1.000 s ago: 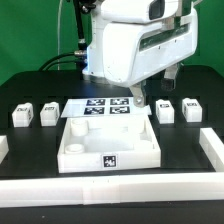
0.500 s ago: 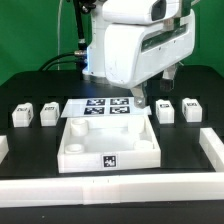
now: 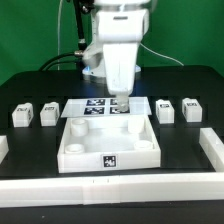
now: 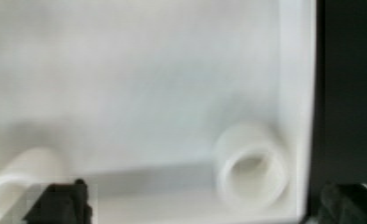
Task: Assemble one leg
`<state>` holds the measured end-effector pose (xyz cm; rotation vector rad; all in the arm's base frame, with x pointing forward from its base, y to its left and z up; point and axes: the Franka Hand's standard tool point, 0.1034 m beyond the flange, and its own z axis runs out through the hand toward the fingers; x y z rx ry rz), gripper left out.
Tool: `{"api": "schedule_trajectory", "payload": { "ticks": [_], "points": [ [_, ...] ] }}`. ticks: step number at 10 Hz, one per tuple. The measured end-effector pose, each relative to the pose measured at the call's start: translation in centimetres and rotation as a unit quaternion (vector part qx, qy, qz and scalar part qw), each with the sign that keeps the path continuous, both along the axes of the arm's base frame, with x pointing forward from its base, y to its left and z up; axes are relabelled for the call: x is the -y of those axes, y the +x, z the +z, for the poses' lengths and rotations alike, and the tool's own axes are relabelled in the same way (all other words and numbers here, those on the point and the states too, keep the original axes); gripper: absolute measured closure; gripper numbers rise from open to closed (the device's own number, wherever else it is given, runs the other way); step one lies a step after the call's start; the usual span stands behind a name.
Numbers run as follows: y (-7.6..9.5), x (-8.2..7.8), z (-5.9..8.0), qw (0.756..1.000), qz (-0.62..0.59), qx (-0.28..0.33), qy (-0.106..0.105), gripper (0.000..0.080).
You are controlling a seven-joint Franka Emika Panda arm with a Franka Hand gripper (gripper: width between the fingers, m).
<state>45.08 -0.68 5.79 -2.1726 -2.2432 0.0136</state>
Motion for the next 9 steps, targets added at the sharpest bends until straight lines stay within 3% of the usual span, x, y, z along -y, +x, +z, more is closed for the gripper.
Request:
{"api": "schedule_trajectory", "payload": {
  "ticks": [3,7,8,9],
  "points": [
    [-1.7,0.8,-4.4,1.0,-0.004,-0.022,0.01,0.015],
    [-1.7,0.8,-5.0,1.0,-0.01,-0.02,0.012,0.0176],
    [-1.7,0.8,-5.1,1.0,-0.01,-0.021,0.012,0.036],
    [-1.8,0.8,-5.1,1.0,-0.01,-0.021,0.012,0.036]
  ]
}}
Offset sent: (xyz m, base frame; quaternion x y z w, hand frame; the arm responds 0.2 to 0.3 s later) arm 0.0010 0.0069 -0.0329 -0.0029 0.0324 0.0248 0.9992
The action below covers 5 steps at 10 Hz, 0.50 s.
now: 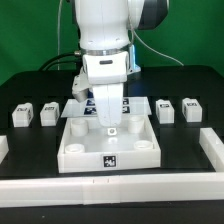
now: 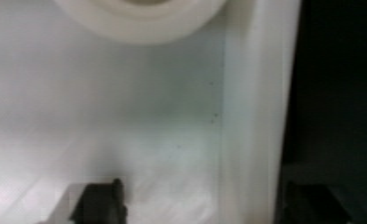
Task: Assemble one leg
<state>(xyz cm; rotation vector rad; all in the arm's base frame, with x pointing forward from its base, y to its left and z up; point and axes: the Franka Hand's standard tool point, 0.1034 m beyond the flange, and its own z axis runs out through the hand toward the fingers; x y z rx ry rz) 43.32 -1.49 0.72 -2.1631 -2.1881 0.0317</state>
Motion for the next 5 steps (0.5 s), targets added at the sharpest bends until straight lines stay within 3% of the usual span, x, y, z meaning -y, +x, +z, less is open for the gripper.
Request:
{"api": "schedule_trajectory", "payload": {
  "ticks": [2,5],
  "points": [
    [-0.05,-0.01,-0.04,1.0,0.0,-0.001,0.0,0.0713],
    [0.24,0.03,0.1,1.0,-0.001,0.006,0.0,0.0739]
  ]
}}
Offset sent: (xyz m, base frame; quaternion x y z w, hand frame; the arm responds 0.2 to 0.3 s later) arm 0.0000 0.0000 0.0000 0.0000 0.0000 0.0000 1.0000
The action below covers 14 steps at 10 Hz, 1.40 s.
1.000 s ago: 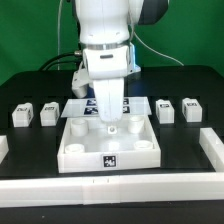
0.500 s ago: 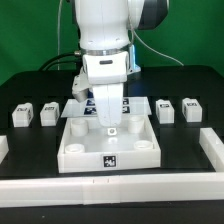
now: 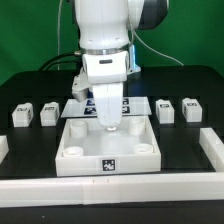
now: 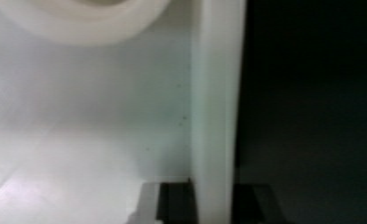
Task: Assemble one leg
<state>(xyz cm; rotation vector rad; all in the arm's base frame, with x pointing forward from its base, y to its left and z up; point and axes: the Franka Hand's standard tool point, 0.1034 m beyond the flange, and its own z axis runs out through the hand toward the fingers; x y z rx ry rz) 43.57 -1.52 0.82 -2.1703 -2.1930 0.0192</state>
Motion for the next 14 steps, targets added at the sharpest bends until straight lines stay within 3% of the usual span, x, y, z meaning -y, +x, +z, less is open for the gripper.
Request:
{"api": "schedule_trajectory", "payload": {
  "ticks": [5,7,9,11,14],
  "points": [
    [0.1,-0.1,0.1,1.0,-0.002,0.002,0.0,0.0739],
    [2.2,-2.4,0.2,1.0,-0.018,0.006,0.005,0.0739],
    [4.4,-6.1,0.0,0.999,-0.024,0.017,0.017,0.0739],
    [5.3,-8.5,-0.1,0.999,-0.029,0.022,0.023,0.0739],
    [5.3,-8.7,-0.1,0.999,-0.031,0.022,0.022,0.0739]
  ]
}}
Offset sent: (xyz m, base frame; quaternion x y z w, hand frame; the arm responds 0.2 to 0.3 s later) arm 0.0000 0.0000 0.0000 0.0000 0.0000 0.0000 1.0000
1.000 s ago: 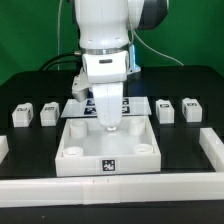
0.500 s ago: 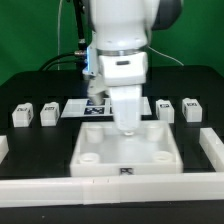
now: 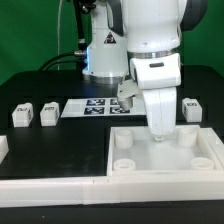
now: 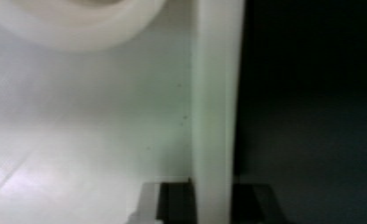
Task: Assemble one leg
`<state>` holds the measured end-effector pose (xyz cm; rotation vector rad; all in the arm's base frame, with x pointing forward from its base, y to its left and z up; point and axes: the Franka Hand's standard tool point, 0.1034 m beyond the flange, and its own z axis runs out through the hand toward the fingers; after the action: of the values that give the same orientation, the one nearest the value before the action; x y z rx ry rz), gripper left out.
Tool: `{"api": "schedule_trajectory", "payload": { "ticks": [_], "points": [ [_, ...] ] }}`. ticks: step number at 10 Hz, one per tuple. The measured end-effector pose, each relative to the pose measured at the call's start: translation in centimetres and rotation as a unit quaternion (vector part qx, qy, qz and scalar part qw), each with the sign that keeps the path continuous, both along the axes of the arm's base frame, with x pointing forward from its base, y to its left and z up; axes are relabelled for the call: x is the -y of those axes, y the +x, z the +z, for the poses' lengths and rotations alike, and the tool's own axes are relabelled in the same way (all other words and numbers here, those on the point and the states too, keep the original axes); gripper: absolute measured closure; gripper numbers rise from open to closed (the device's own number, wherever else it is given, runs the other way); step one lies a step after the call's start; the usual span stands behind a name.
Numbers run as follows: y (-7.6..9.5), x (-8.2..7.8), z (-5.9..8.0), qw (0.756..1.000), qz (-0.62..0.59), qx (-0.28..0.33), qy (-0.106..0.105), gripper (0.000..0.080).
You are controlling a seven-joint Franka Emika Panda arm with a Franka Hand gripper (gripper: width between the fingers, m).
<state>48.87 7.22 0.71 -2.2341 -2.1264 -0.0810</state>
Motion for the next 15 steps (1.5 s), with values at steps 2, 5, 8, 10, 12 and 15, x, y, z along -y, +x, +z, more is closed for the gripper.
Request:
{"api": "schedule_trajectory", "payload": {
  "ticks": [2,5,8,10,12,15],
  "points": [
    [0.01,0.04,0.01,1.0,0.002,0.001,0.0,0.0739],
    [0.0,0.1,-0.02,1.0,0.001,0.001,0.0,0.0535],
    [0.0,0.17,-0.03,1.0,0.0,0.0,0.0,0.0226],
    [0.0,0.2,-0.03,1.0,-0.001,0.0,0.0,0.0166],
    [0.0,0.22,-0.04,1.0,-0.001,0.0,0.0,0.0154],
    [0.01,0.25,0.02,1.0,-0.003,0.001,0.0,0.0151]
  ]
}}
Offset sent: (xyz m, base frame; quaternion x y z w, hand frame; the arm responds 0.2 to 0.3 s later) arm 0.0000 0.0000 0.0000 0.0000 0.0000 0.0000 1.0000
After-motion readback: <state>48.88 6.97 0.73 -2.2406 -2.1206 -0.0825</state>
